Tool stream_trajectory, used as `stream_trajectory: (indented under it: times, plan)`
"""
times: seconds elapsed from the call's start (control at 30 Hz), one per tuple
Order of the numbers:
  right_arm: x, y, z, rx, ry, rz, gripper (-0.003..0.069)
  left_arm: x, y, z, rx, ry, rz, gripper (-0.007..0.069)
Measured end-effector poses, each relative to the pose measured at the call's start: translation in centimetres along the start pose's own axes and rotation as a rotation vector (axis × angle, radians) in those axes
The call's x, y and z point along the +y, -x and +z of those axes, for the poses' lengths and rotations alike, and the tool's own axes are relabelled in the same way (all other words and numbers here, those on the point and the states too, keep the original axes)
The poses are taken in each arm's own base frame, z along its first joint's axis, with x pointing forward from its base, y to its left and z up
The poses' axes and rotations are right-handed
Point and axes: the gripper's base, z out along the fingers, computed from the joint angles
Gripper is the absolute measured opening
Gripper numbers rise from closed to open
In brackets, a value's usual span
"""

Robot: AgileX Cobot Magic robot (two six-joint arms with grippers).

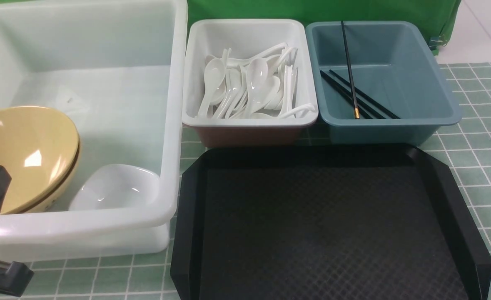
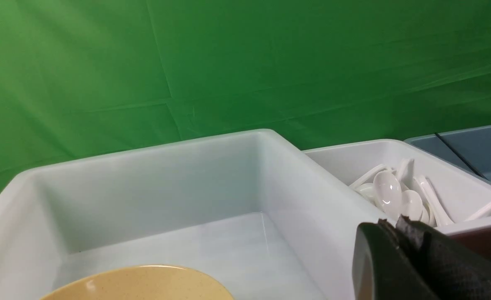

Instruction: On blue table put chopsticks spoon bowls plates into blue grey white boxes.

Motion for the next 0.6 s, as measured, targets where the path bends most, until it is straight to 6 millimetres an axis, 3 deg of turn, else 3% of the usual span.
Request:
stream_trajectory:
  times: [0.23, 0.37, 0.43, 0.6]
  plan:
    - [0.0, 0.0, 0.0, 0.001, 0.0, 0.0, 0.0048, 0.2, -0.8, -0.8, -0.026, 0.038, 0.065, 0.0004]
    - [0.0, 0.0, 0.0, 0.002, 0.0, 0.0, 0.0048, 0.6, -2.9, -2.1, -0.047, 0.149, 0.028, 0.0004]
    - [0.0, 0.0, 0.0, 0.004, 0.0, 0.0, 0.0048, 0.7, -4.8, -2.7, -0.023, 0.205, -0.02, 0.0004]
    - [0.0, 0.0, 0.0, 0.003, 0.0, 0.0, 0.0053, 0.5, -7.3, -2.9, 0.175, 0.217, -0.102, 0.0004]
